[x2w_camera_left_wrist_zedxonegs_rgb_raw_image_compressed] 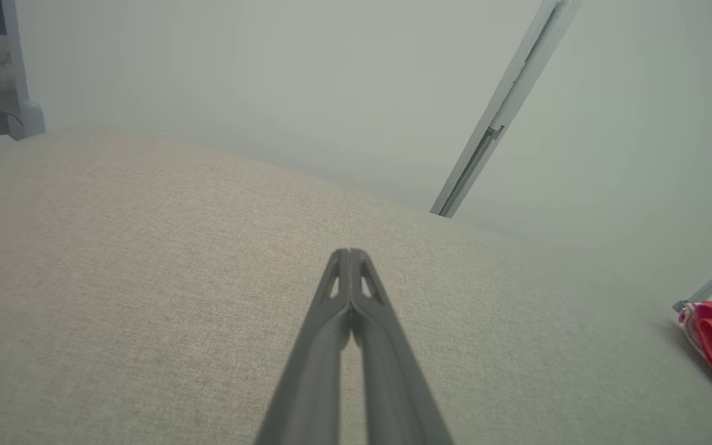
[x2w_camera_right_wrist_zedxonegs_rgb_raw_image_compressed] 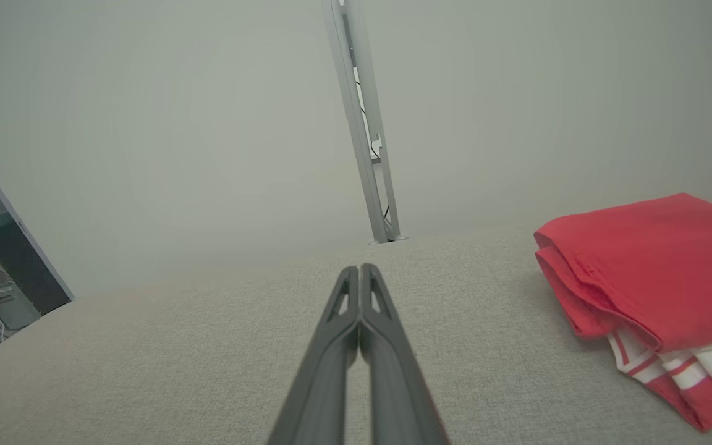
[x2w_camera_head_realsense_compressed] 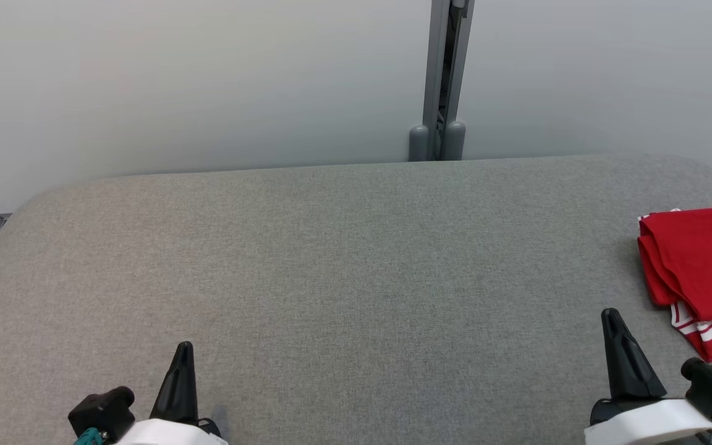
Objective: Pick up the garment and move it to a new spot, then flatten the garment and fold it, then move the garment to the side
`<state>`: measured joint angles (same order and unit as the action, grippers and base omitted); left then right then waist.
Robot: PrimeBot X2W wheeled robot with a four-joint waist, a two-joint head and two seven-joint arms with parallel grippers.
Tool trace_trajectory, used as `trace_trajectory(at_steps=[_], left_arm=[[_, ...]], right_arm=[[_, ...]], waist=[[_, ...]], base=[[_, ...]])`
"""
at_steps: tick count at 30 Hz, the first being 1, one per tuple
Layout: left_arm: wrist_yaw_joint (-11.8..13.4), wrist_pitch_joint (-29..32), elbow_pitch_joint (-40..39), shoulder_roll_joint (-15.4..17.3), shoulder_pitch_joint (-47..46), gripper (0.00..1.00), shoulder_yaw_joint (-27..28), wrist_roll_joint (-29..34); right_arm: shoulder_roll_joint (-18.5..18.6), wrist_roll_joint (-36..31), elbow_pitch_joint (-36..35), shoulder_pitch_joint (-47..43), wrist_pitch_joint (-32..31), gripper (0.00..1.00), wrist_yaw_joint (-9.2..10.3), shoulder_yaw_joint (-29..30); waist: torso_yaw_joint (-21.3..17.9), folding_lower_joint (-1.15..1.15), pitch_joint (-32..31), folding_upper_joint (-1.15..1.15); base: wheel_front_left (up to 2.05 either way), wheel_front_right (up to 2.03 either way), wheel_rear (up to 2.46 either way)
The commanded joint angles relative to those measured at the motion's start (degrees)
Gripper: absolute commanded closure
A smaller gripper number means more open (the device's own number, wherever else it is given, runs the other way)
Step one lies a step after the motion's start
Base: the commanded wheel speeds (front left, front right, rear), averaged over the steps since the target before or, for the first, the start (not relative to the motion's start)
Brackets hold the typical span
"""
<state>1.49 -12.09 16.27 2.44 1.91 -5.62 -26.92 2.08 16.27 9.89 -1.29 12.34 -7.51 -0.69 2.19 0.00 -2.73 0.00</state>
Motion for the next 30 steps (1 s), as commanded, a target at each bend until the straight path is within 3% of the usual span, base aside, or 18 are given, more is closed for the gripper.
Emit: trace_trajectory(at_steps=[1,30], left_arm=[[-0.6,0.6,-0.6,0.2,-2.4,1.0,0.8,-2.6],[-3.7,7.6,1.4,0.3,-7.4,1.0,5.1,-24.7]], right_arm=[[0.3,3.1,-0.5,2.2,-0.6,1.0,0.0,0.5],[0.6,29.0,2.6,5.9,-6.5,1.0,0.01,3.1]], waist=[[0.0,0.0,0.1,0.0],[-0.6,0.0,0.8,0.0]], base=[[0.0,0.0,0.0],[0.0,0.0,0.0]])
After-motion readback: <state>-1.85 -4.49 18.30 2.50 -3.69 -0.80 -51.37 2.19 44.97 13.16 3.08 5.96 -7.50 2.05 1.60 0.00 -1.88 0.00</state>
